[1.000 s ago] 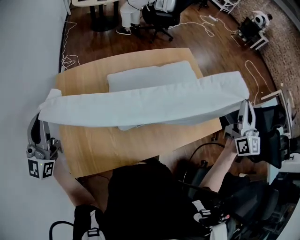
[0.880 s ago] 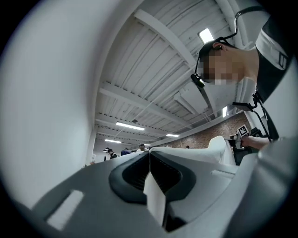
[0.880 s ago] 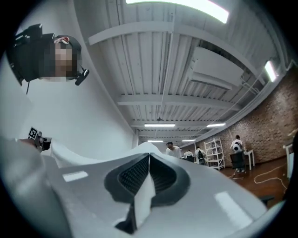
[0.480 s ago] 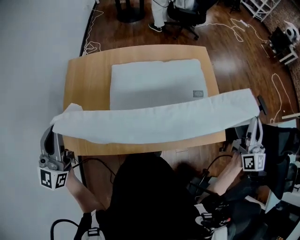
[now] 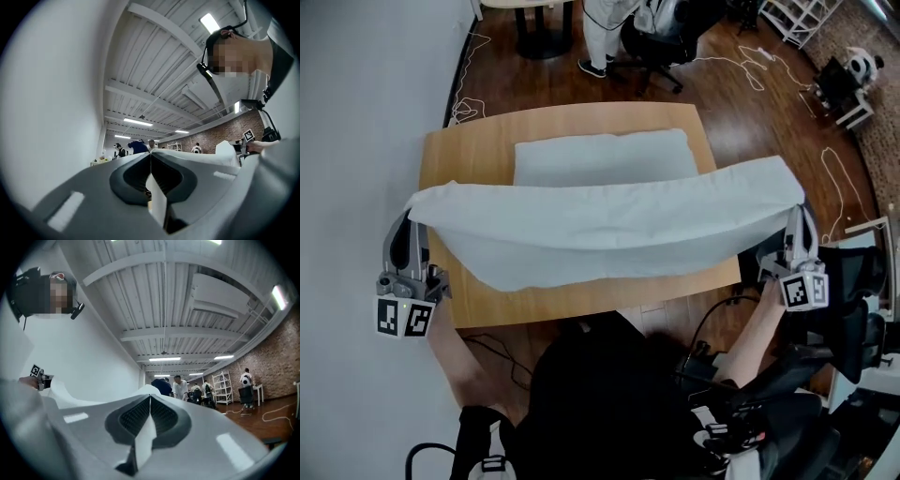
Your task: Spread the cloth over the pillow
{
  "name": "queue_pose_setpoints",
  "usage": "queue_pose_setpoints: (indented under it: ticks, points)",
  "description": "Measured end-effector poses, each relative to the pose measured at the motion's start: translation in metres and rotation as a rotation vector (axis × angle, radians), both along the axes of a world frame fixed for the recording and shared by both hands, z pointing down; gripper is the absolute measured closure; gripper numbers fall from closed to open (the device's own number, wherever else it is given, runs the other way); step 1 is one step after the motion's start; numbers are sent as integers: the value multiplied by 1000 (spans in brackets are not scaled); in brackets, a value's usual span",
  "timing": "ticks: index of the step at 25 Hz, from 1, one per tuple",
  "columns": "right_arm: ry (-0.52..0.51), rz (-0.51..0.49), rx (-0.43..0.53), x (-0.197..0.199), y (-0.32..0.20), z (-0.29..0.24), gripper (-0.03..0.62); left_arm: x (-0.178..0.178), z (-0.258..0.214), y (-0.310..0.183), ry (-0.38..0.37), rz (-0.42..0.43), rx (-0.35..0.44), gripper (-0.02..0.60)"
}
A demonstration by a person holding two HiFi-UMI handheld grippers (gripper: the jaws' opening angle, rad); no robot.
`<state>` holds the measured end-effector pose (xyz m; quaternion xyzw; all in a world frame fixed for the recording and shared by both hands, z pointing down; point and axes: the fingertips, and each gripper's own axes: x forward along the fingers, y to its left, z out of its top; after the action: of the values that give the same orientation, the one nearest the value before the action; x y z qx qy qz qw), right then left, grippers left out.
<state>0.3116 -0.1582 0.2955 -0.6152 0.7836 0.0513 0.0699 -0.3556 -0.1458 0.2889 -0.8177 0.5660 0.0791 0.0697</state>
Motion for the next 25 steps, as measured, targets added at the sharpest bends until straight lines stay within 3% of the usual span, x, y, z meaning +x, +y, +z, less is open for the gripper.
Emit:
queue_pose_setpoints:
  ticks: [7, 16, 20, 23, 25]
  points:
    - [48, -19, -51, 15, -102, 38, 588, 0, 49, -108, -37, -17, -87, 571]
    - [36, -131, -161, 27, -284, 150, 588, 14, 109, -246, -131, -176, -241, 571]
    - [34, -125, -349, 26, -367, 248, 588, 16, 172, -322, -150, -214, -353, 571]
    - [52, -150, -549, 18, -400, 331, 588, 16, 250, -364, -158, -211, -506, 568]
    - [65, -198, -699, 7, -406, 386, 585, 15, 313, -367, -137, -165, -659, 476]
